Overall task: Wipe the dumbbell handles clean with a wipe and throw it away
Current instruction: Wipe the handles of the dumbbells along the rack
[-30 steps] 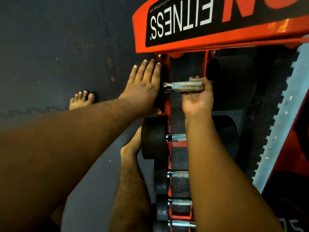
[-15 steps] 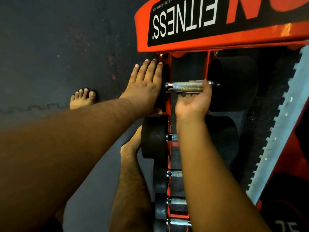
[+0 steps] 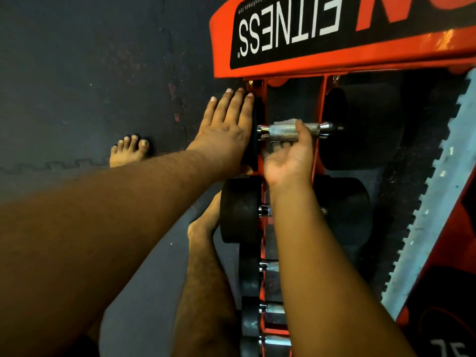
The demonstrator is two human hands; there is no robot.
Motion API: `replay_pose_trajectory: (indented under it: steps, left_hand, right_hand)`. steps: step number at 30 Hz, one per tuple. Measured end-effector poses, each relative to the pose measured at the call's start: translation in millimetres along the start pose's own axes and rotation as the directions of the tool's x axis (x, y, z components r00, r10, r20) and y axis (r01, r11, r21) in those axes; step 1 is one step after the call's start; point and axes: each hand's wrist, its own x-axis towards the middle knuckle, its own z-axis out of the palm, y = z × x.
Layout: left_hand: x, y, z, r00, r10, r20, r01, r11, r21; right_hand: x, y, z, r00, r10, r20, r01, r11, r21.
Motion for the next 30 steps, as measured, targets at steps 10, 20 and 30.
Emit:
replay_pose_trajectory:
  steps: [10,20,30]
  left_hand:
    - [-2,1,0,1.000,0.017,0.005,-0.017,1.000,-0.003]
    - [-1,-1,0,1.000,0.020,-0.001,-0.020,1.000,0.006]
    - [-1,-1,1,1.000,0.020,0.001,-0.020,1.000,-0.001]
  right_hand:
    - [26,10,-20,0.990,0.016,0.143,0.014,0.977,-0.211]
    - [-2,34,-28,0.982,-0.131,-0.135,0.103,0.976,-0.194]
    - [20,-26,-41,0.520,-0.466,0.716,0.478,-0.536,-0.696]
